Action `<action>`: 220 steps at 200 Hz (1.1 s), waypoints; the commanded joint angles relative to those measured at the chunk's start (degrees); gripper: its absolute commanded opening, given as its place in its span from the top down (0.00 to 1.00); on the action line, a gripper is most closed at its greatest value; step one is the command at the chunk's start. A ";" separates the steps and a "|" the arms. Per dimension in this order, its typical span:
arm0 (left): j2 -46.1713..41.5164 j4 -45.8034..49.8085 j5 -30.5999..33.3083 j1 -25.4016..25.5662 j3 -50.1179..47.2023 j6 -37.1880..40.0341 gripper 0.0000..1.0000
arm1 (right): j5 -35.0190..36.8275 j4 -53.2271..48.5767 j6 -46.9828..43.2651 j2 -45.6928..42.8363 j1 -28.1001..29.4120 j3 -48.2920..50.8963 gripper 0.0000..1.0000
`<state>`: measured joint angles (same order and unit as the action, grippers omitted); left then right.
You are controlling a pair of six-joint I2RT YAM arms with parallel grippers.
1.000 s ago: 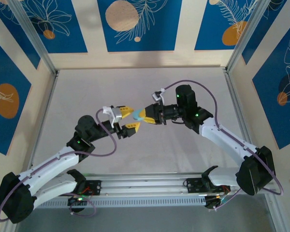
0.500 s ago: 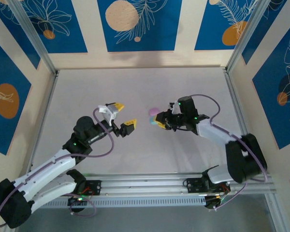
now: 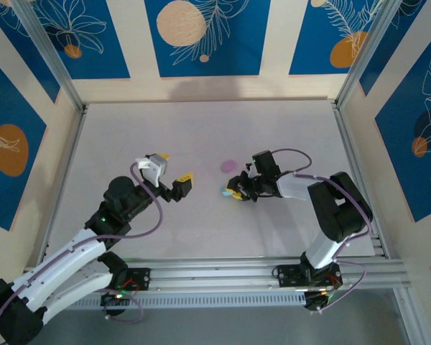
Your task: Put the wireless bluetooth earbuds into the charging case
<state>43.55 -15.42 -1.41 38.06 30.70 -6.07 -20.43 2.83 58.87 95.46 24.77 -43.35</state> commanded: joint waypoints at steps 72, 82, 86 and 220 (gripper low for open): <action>1.63 0.63 7.02 0.26 1.33 -2.26 0.02 | 15.04 -22.59 -7.98 -12.99 -1.54 -0.31 0.44; 1.71 1.95 9.26 0.12 1.72 -1.74 0.01 | 19.10 -26.74 -9.82 -16.11 -2.04 -1.74 0.44; 1.76 2.43 10.48 0.13 1.84 -1.55 0.00 | 21.11 -28.35 -10.67 -17.40 -2.14 -2.39 0.43; 24.27 -8.65 29.32 -28.34 -5.91 3.67 0.00 | 26.76 23.07 -52.76 -14.98 -21.50 13.17 0.30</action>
<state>63.11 -13.45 27.49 11.66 28.18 -6.44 16.97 8.43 14.59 78.39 3.33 -29.08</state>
